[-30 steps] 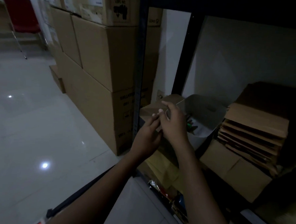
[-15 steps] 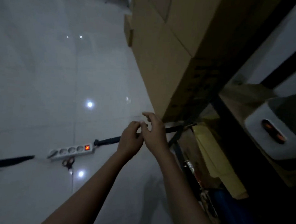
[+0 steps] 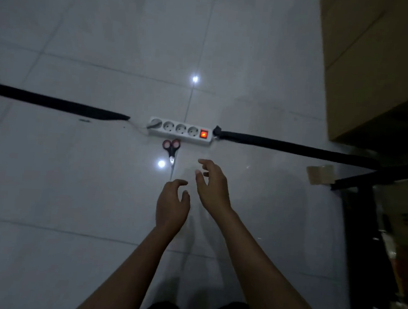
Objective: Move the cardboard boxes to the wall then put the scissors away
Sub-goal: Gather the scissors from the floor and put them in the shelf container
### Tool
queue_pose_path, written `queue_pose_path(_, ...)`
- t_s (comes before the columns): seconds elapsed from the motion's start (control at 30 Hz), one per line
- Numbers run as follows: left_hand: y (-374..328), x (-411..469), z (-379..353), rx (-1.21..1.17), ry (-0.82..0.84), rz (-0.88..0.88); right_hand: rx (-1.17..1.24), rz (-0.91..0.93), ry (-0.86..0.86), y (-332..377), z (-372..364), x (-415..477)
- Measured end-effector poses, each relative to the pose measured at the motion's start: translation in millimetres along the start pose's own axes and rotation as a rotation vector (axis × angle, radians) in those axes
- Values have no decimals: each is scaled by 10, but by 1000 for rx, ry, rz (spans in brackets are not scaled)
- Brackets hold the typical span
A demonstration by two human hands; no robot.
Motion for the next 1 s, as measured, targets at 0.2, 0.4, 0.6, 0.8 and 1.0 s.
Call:
queue_pose_path(0.2, 853, 416, -268, 40, -5, 56, 8, -63, -44, -566, -977, 166)
queue_pose_path(0.4, 1303, 796, -416, 14, -14, 71, -35, -101, -63, -853, -1646, 555)
queue_pose_path(0.6, 1502, 867, -408, 5, -21, 84, -175, -121, -94, -943, -1966, 804)
queue_pose_path(0.8, 1496, 929, -399, -46, -5, 84, -395, -20, -137, -953, -1950, 731)
queue_pose_path(1.0, 1384, 904, -293, -54, -12, 100, -140, -86, -214, -1108, -1539, 358)
Point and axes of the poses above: each hand's wrist, its own x-axis towards the middle knuckle, its own z-axis out of the back of the hand, y = z × x, the point moved 5 cm from there along x, towards the middle knuckle, and after that the axes turned 15 degrees about -y, right-handed, at the moved point
